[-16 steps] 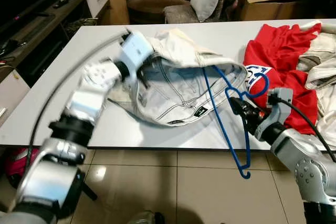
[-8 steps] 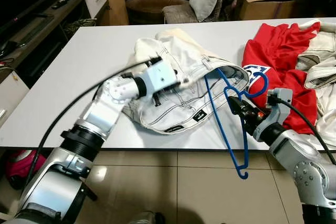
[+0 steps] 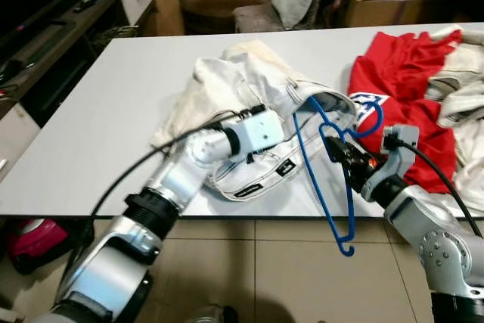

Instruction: Hang hanger

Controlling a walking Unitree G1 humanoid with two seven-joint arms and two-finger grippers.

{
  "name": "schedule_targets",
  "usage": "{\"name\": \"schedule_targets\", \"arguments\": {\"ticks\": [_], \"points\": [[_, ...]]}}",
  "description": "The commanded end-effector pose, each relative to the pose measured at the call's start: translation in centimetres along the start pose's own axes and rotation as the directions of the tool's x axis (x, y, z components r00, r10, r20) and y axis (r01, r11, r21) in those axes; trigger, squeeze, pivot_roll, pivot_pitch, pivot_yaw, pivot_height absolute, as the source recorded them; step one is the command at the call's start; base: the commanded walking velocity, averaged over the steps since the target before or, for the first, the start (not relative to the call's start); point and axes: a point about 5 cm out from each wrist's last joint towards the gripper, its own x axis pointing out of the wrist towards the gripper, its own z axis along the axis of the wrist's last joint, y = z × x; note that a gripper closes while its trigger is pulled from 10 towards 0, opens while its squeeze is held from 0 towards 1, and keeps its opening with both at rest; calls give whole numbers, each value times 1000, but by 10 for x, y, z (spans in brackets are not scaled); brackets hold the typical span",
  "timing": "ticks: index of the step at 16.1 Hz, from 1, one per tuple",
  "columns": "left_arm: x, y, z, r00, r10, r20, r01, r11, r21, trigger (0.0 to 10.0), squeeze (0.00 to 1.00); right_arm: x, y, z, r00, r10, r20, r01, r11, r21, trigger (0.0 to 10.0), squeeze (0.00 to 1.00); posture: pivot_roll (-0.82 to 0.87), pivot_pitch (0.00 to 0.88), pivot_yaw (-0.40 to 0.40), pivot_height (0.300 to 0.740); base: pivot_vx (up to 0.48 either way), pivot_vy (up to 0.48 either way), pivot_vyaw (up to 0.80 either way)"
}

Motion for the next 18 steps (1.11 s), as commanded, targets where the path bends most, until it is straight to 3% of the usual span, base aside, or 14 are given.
{"name": "schedule_targets", "arguments": {"ticks": [1, 3, 6, 9, 10, 15, 18], "points": [[-1, 12, -4, 996, 76, -44, -75, 997, 7, 10000, 0, 0, 9, 13, 996, 60, 61, -60, 998, 10, 10000, 0, -156, 0, 127, 740, 0, 0, 0], [3, 18, -6, 977, 195, -84, -199, 979, -49, 10000, 0, -3, 14, 20, 988, 112, 108, -119, 991, 56, 10000, 0, -167, 0, 127, 740, 0, 0, 0], [8, 17, -3, 958, 270, -93, -280, 952, -122, 10000, 0, -7, 19, 26, 976, 166, 141, -180, 979, 91, 10000, 0, -190, 0, 125, 740, 0, 0, 0], [12, 11, 14, 967, 253, 7, -245, 942, -227, 10000, 0, -9, 23, 26, 969, 202, 144, -218, 970, 111, 10000, 0, -196, 0, 115, 740, 0, 0, 0], [13, 7, 19, 973, 228, 46, -207, 939, -274, 10000, 1000, -9, 24, 27, 969, 205, 141, -221, 969, 112, 10000, 0, -197, 0, 111, 740, 0, 0, 0], [18, -6, 14, 990, 138, 30, -125, 958, -260, 10000, 1000, -8, 27, 33, 959, 235, 156, -256, 958, 130, 10000, 0, -199, 0, 99, 740, 0, 0, 0], [22, -6, -4, 976, 194, -102, -206, 970, -129, 10000, 1000, -8, 30, 38, 949, 255, 184, -283, 948, 147, 10000, 0, -205, 0, 94, 740, 0, 0, 0]]}}
